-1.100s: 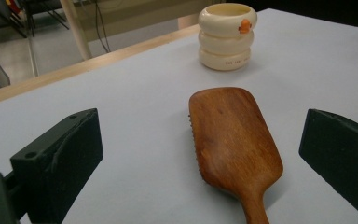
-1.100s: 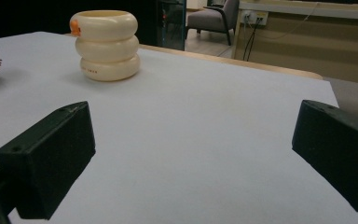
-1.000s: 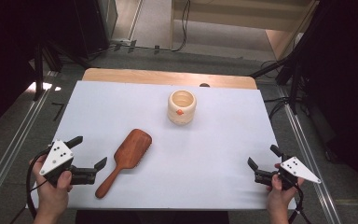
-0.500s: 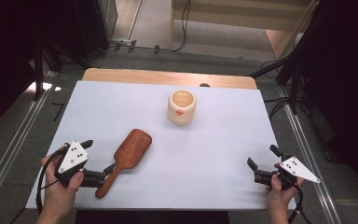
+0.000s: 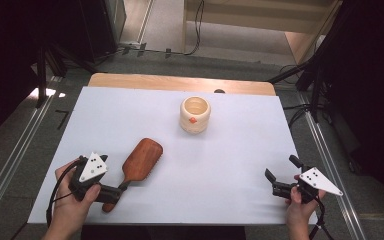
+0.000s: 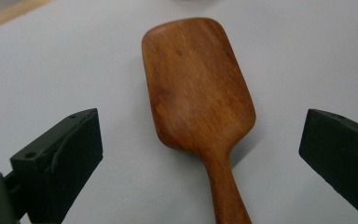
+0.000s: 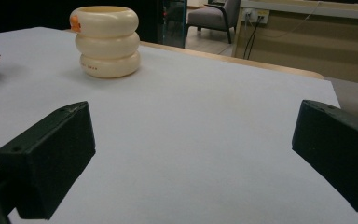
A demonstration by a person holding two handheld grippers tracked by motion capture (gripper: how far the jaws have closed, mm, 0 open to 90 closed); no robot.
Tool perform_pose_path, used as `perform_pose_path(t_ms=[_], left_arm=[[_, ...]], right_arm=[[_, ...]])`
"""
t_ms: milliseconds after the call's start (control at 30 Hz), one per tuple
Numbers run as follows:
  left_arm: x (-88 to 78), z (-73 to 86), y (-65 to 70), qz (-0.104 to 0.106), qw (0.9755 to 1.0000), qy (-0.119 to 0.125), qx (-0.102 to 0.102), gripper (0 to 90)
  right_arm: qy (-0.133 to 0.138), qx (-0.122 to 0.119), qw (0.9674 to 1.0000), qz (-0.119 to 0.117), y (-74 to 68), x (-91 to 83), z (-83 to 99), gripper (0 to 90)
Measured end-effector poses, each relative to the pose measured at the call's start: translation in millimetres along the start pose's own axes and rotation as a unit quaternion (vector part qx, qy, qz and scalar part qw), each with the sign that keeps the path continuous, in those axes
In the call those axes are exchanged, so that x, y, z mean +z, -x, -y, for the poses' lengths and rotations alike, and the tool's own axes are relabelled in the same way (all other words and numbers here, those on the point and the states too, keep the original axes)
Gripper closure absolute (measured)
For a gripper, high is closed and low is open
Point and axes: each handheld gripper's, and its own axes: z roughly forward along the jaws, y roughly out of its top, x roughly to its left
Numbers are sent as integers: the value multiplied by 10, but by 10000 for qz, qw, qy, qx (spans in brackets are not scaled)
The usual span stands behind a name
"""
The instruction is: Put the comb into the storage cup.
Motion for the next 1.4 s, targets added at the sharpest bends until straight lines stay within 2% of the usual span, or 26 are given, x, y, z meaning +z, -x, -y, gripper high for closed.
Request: perform_pose_path(t_ms=[200,300,400,633,733,833,1067,1100,1133,1200,1367,1400], left_arm=[[71,7,6,140,9995,-262,-108,0],[128,22,3,184,9985,-467,-221,0],[155,25,6,218,9978,-569,-275,0],[261,48,18,292,9937,-989,-429,0],[293,54,31,272,9924,-1103,-462,0],[302,56,22,393,9914,-1085,-610,0],[371,77,28,385,9868,-1412,-687,5],[375,80,29,377,9868,-1409,-704,75],[377,84,30,388,9867,-1399,-727,75],[384,89,36,403,9864,-1409,-748,140],[405,96,52,459,9843,-1537,-736,178],[412,99,53,463,9842,-1537,-753,227]], right_arm=[[-2,-5,10000,-2,-2,0,0,0],[0,-5,10000,-4,1,-2,1,0],[-1,-3,10000,-2,0,0,0,0],[-5,-1,10000,1,0,-1,0,0],[-10,4,10000,1,0,0,1,0],[-5,-2,10000,0,2,-1,1,0],[-8,3,10000,5,3,0,1,0],[-9,-2,10000,9,4,0,1,0],[-9,-2,10000,9,4,0,1,0],[-6,-4,10000,9,4,0,0,0],[-10,5,10000,11,3,2,0,0],[-7,5,10000,11,3,1,1,0]])
